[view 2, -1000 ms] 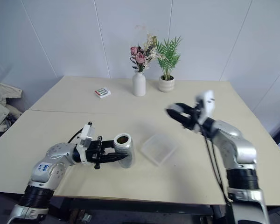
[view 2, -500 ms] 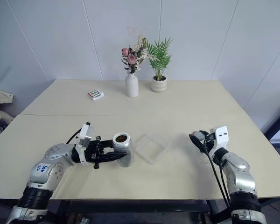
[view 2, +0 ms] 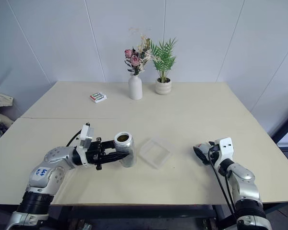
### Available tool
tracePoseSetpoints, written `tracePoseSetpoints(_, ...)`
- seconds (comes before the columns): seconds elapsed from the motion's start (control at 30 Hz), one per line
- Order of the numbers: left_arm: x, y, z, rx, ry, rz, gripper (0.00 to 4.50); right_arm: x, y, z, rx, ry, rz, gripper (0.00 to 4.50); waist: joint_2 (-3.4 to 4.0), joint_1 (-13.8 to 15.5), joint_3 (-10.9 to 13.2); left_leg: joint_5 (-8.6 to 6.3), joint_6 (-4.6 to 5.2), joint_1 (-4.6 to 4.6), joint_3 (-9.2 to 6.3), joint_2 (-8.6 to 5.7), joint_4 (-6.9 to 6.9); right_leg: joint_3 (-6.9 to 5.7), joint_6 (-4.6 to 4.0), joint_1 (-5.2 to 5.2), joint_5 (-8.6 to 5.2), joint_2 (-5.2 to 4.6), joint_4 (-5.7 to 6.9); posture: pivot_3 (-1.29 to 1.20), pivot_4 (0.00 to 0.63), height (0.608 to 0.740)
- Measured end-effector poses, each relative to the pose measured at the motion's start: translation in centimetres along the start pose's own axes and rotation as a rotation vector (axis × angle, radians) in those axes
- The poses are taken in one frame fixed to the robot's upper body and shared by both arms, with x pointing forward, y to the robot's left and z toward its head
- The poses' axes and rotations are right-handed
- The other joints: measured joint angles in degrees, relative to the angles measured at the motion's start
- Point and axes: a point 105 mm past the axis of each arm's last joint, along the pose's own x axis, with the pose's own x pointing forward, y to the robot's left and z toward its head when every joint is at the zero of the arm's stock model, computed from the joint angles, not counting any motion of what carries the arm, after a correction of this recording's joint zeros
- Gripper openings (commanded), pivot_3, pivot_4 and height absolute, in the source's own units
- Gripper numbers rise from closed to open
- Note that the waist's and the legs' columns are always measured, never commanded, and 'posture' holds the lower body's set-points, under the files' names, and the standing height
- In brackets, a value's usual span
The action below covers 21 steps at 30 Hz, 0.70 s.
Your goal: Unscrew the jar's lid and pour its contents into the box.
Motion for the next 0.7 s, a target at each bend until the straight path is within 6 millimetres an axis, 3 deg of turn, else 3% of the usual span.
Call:
tracePoseSetpoints(0.17,0.2,0.5,0.9,0.036,-0.014,0.006,1.91,-0.6,0.6,4.8,-0.049,-0.104,0.105,4.48,0.02,0.0,0.0,0.00,0.00,0.01,0.06,-0.01,0.00,0.09,0.07,0.00,0.04,0.00,0.00,0.00,0.150,0.740)
tracePoseSetpoints(0.37,0.3,2.0,1.9,0.131,0.010,0.040,1.91,-4.3,3.4,10.1,-0.164,-0.081,0.359,4.48,0.01,0.7,0.0,-0.02,0.02,-0.02,0.03,-0.01,-0.01,0.08,0.08,0.02,0.03,0.03,-0.09,0.00,0.150,0.740)
tracePoseSetpoints(0.57,1.0,4.6,3.1,0.250,0.019,0.118,1.91,-8.5,5.3,12.2,-0.248,-0.010,0.462,4.48,0.00,1.7,0.0,-0.04,0.05,-0.04,0.13,-0.02,0.05,0.12,0.12,0.08,0.06,0.00,-0.32,0.00,0.150,0.740)
tracePoseSetpoints(0.7,1.9,4.9,3.2,0.284,0.017,0.111,1.91,-9.7,6.3,12.8,-0.286,-0.022,0.468,4.48,-0.02,1.6,0.0,-0.06,0.07,-0.02,0.21,-0.01,0.08,0.22,0.17,0.10,0.09,0.02,-0.36,0.00,0.150,0.740)
